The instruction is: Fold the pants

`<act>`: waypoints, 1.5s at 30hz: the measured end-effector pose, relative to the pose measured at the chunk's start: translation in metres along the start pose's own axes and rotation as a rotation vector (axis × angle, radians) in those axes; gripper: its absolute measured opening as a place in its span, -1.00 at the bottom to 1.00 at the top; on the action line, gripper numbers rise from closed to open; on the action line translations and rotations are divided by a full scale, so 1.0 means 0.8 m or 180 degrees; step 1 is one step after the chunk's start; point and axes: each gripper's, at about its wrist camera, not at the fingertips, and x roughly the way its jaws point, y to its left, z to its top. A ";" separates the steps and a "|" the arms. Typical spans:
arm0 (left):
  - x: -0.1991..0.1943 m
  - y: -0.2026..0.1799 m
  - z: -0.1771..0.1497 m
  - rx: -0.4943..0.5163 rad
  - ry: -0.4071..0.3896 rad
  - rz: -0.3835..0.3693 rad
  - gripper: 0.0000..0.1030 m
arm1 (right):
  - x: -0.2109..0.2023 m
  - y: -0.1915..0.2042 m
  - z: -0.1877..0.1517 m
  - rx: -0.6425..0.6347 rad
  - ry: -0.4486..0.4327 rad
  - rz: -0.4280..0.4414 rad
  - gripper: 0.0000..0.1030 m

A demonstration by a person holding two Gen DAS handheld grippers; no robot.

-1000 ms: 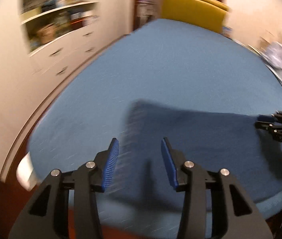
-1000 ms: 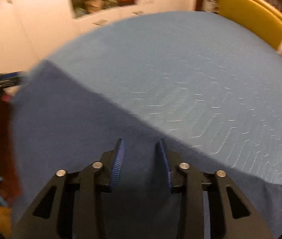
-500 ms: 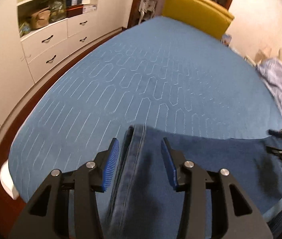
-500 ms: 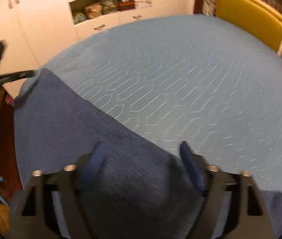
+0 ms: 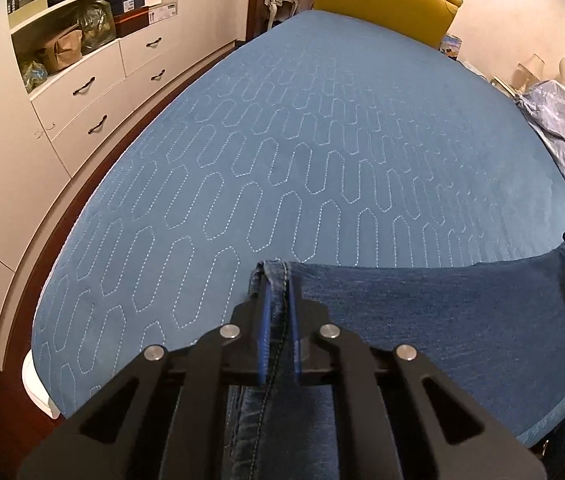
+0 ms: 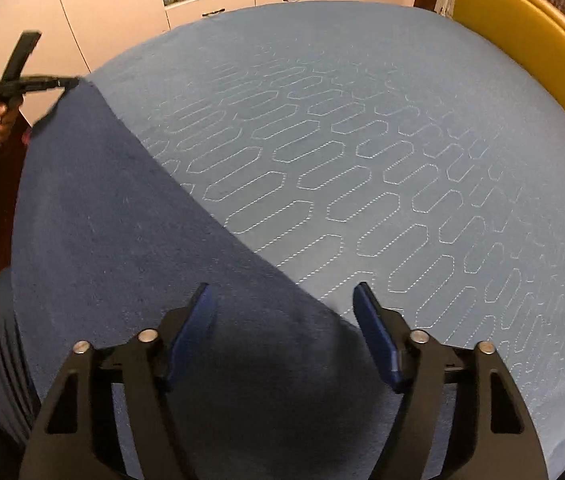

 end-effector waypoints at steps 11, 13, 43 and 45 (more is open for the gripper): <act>-0.002 -0.010 -0.002 -0.0051 -0.0011 0.0055 -0.84 | 0.022 -0.043 -0.015 0.0033 0.0308 -0.0020 -0.94; -0.002 -0.010 -0.001 -0.0068 -0.0020 0.0060 -0.85 | 0.020 -0.043 -0.015 0.0032 0.0286 -0.0018 -0.97; -0.026 -0.034 -0.104 -0.0494 -0.0150 0.0815 -0.86 | -0.198 -0.010 -0.285 0.1659 -0.0749 -0.1452 0.57; -0.043 -0.070 -0.090 -0.0337 -0.0388 0.1174 -0.85 | -0.207 -0.039 -0.340 0.1890 -0.0623 -0.1583 0.57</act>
